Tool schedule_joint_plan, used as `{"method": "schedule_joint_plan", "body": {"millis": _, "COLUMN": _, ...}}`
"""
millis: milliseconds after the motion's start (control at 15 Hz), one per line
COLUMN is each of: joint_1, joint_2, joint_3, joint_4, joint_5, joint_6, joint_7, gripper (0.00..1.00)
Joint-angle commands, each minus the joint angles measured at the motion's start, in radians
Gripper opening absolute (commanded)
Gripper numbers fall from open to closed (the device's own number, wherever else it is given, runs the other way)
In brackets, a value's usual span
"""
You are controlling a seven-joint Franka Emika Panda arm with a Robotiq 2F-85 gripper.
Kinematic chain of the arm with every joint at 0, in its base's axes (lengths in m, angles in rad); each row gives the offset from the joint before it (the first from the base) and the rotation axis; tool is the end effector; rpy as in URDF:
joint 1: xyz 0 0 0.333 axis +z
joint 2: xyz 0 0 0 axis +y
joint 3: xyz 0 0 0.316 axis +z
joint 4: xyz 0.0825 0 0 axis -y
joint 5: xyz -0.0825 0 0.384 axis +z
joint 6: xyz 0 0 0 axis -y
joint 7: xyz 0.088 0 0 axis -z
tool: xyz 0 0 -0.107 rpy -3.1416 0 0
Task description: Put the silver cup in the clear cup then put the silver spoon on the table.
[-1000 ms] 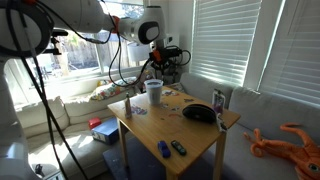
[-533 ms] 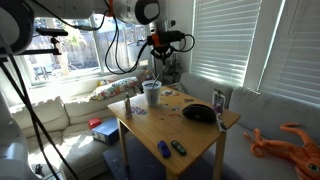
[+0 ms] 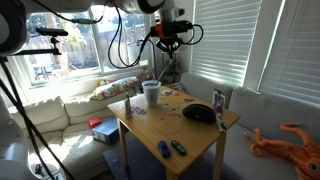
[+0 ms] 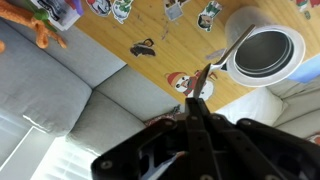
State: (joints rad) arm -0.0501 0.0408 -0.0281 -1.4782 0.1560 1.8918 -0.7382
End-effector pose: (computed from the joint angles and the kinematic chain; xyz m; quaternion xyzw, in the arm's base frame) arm 0.5945 -0.0347 0.6809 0.9302 0.3077 0.2000 0.0030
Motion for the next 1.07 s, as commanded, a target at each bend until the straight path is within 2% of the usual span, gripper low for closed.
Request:
{"method": "schedule_joint_plan", "body": {"millis": 0, "joint_1": -0.021, "joint_2": 0.004, "joint_3": -0.018, "joint_4": 0.029, "joint_5": 0.059, "joint_6": -0.045, "joint_7": 0.021, "gripper": 0.00}}
{"method": "schedule_joint_plan", "body": {"millis": 467, "joint_1": -0.070, "joint_2": 0.021, "joint_3": -0.057, "joint_4": -0.024, "joint_5": 0.236, "joint_6": -0.186, "joint_7": -0.085, "gripper": 0.00}}
{"method": "schedule_joint_plan", "body": {"millis": 733, "joint_1": -0.091, "joint_2": 0.066, "joint_3": -0.062, "joint_4": -0.049, "joint_5": 0.251, "joint_6": -0.246, "joint_7": -0.124, "gripper": 0.00}}
{"method": "schedule_joint_plan", "body": {"millis": 1000, "joint_1": -0.086, "joint_2": 0.114, "joint_3": -0.049, "joint_4": -0.082, "joint_5": 0.218, "joint_6": -0.212, "joint_7": -0.102, "gripper": 0.00}}
